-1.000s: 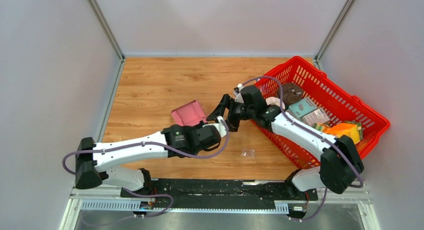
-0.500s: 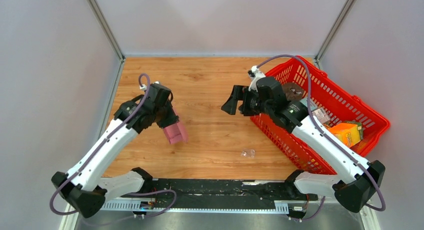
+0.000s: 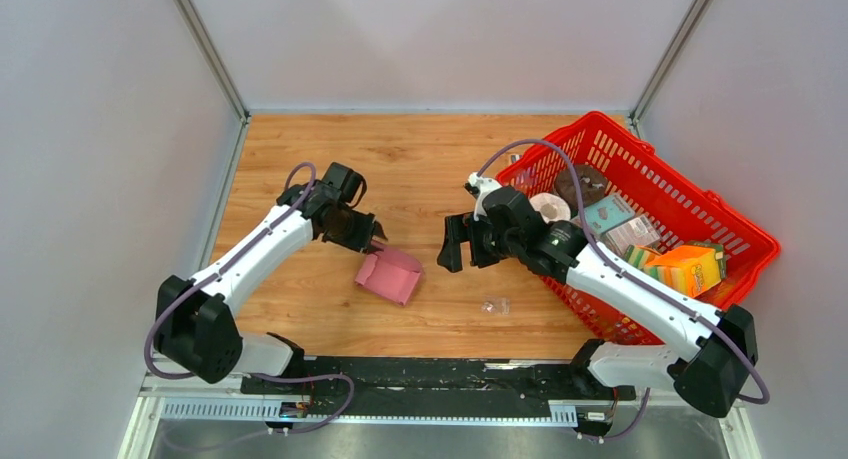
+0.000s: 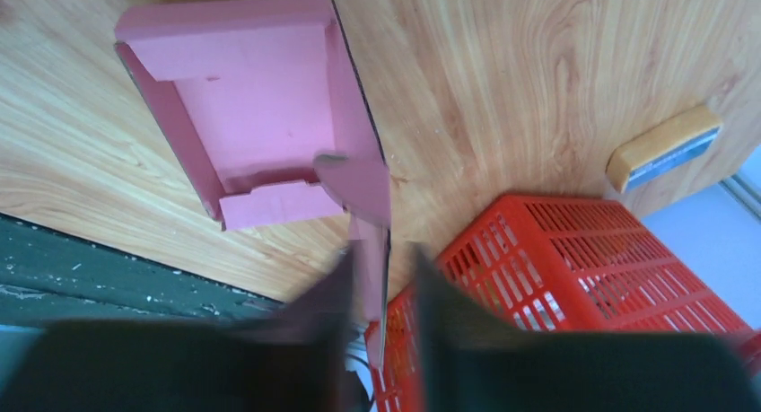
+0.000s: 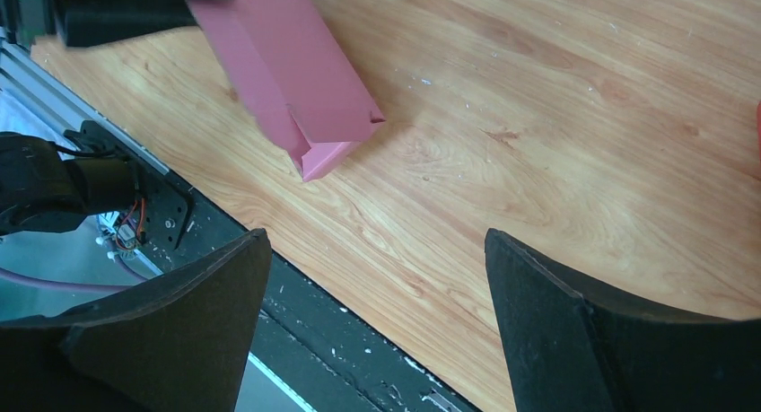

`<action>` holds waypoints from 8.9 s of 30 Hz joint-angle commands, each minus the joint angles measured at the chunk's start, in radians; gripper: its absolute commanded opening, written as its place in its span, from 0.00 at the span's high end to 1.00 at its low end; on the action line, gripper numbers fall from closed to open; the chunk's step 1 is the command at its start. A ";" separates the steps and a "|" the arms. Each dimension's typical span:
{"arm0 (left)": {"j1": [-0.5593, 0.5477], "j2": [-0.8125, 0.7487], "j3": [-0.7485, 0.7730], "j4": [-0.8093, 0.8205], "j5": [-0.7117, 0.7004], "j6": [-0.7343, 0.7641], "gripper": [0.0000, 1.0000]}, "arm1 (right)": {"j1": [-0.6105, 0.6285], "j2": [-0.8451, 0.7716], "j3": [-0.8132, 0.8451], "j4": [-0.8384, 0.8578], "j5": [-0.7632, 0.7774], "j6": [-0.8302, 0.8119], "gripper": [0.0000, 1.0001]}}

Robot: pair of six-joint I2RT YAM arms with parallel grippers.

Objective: Fold the paper box

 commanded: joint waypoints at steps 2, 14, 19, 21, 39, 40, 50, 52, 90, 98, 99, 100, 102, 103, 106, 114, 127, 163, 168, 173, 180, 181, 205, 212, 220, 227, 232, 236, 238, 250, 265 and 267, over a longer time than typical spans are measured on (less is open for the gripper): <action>0.001 -0.071 0.007 0.058 0.020 -0.020 0.24 | 0.005 0.019 -0.007 0.065 0.003 -0.032 0.08; 0.004 -0.577 -0.146 0.061 -0.322 0.901 0.29 | 0.011 0.085 -0.053 0.126 -0.040 0.021 0.13; 0.004 -0.569 -0.295 0.201 -0.138 1.041 0.34 | 0.088 0.161 -0.083 0.232 -0.044 0.103 0.27; 0.004 -0.447 -0.283 0.221 -0.130 1.055 0.38 | 0.128 0.187 -0.079 0.257 -0.028 0.127 0.33; 0.010 -0.182 -0.600 0.880 0.011 1.161 0.34 | 0.141 0.304 -0.352 0.762 -0.098 0.193 0.40; 0.010 -0.174 -0.623 0.899 0.020 1.140 0.35 | 0.138 0.333 -0.343 0.751 -0.097 0.198 0.40; -0.042 -0.341 -0.783 1.038 0.014 0.951 0.39 | 0.007 0.421 -0.275 0.713 -0.109 0.213 0.37; -0.059 -0.385 -0.784 1.014 0.000 0.937 0.39 | -0.015 0.427 -0.249 0.667 -0.115 0.186 0.37; -0.128 -0.482 -0.743 0.739 -0.144 0.877 0.63 | 0.120 0.528 -0.122 0.506 0.178 0.048 0.97; -0.129 -0.521 -0.743 0.686 -0.192 0.853 0.65 | 0.272 0.655 0.025 0.273 0.580 0.035 1.00; -0.129 -0.545 -0.746 0.669 -0.206 0.840 0.67 | 0.299 0.677 0.082 0.198 0.618 0.038 1.00; -0.129 -0.563 -0.751 0.638 -0.239 0.830 0.67 | 0.312 0.700 0.108 0.161 0.688 0.052 1.00; -0.128 -0.637 -0.774 0.597 -0.276 0.784 0.67 | 0.347 0.761 0.163 0.102 0.738 0.054 1.00; -0.129 -0.666 -0.784 0.563 -0.305 0.770 0.67 | 0.356 0.782 0.179 0.088 0.777 0.055 1.00; -0.129 -0.783 -0.818 0.509 -0.342 0.747 0.66 | 0.368 0.845 0.220 0.051 0.802 0.054 1.00; -0.129 -0.786 -0.783 0.437 -0.350 0.745 0.63 | 0.370 0.876 0.236 0.065 0.786 0.043 1.00; -0.129 -0.686 -0.714 0.485 -0.252 0.799 0.52 | 0.261 0.515 0.136 0.196 0.364 0.014 0.61; -0.175 -0.202 -0.542 0.543 -0.305 0.788 0.72 | 0.198 0.571 0.041 0.417 0.238 -0.067 0.73; -0.262 -0.136 -0.478 0.460 -0.469 0.829 0.87 | 0.200 0.571 0.042 0.421 0.230 -0.061 0.76; -0.327 0.091 -0.334 0.305 -0.588 0.869 1.00 | 0.198 0.573 0.036 0.423 0.226 -0.034 0.77; -0.393 0.320 -0.295 0.317 -0.666 0.915 1.00 | 0.195 0.492 -0.031 0.418 0.272 0.037 0.76; -0.395 0.328 -0.301 0.325 -0.661 0.923 1.00 | 0.197 0.473 -0.043 0.417 0.276 0.035 0.73; -0.358 -0.549 -0.431 0.290 -0.460 1.046 0.42 | 0.189 0.111 -0.145 -0.020 0.411 -0.023 0.10; -0.286 -0.879 -0.467 0.302 -0.417 1.104 0.37 | 0.154 0.166 -0.180 -0.067 0.391 0.028 0.00; -0.281 -0.834 -0.507 0.313 -0.417 1.075 0.38 | 0.166 0.161 -0.165 0.001 0.373 0.041 0.00; -0.283 -0.815 -0.634 0.423 -0.377 0.968 0.50 | 0.187 0.273 -0.133 0.405 0.248 0.149 0.33; -0.283 -0.773 -0.694 0.455 -0.431 0.896 0.56 | 0.206 0.394 -0.076 0.484 0.305 0.149 0.52; -0.283 -0.693 -0.691 0.517 -0.425 0.917 0.56 | 0.207 0.485 -0.021 0.475 0.316 0.120 0.55; -0.283 -0.653 -0.682 0.526 -0.442 0.929 0.56 | 0.207 0.502 -0.016 0.489 0.322 0.115 0.57; -0.281 -0.581 -0.698 0.580 -0.457 0.935 0.56 | 0.209 0.586 0.036 0.452 0.356 0.087 0.79; -0.283 -0.557 -0.702 0.587 -0.471 0.932 0.56 | 0.247 0.649 0.067 0.421 0.436 0.022 0.97; -0.281 -0.568 -0.703 0.581 -0.485 0.934 0.56 | 0.272 0.674 0.093 0.375 0.515 0.015 1.00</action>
